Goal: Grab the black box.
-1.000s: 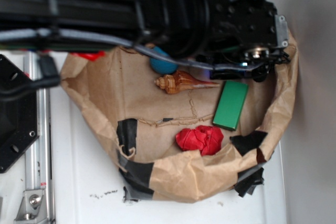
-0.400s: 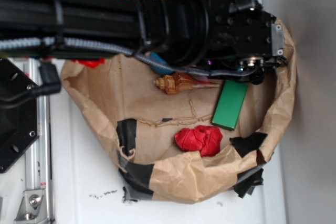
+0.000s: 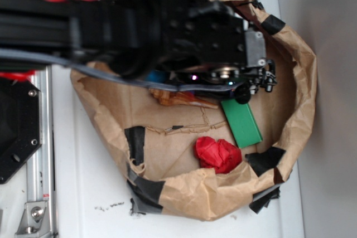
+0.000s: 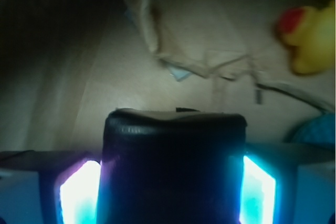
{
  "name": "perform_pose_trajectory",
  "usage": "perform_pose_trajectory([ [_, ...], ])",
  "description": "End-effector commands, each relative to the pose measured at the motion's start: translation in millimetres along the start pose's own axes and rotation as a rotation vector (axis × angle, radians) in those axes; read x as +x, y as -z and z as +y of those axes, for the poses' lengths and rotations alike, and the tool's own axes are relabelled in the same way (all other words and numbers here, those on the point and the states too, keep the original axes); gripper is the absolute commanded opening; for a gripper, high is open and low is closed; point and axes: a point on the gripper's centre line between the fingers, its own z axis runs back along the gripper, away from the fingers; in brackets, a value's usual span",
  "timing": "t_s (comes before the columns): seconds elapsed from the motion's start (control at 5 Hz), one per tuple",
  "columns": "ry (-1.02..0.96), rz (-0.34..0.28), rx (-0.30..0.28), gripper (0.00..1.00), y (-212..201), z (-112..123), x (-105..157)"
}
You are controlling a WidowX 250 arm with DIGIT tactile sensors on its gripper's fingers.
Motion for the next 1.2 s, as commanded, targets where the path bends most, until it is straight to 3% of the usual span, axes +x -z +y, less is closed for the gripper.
perform_pose_trajectory([
  [0.0,0.303,-0.101,-0.188,0.00,-76.6,-1.8,7.7],
  [0.2,0.570,-0.077,-0.134,0.00,-111.6,-13.5,10.8],
  [0.4,0.814,0.028,-0.100,0.00,-116.2,-10.5,8.4],
  [0.6,0.900,0.166,-0.069,0.00,-119.7,-2.9,-0.1],
  [0.8,0.868,0.213,-0.017,0.00,-115.3,8.8,-2.4],
  [1.0,0.841,0.165,-0.006,0.00,-111.0,10.2,-4.1],
])
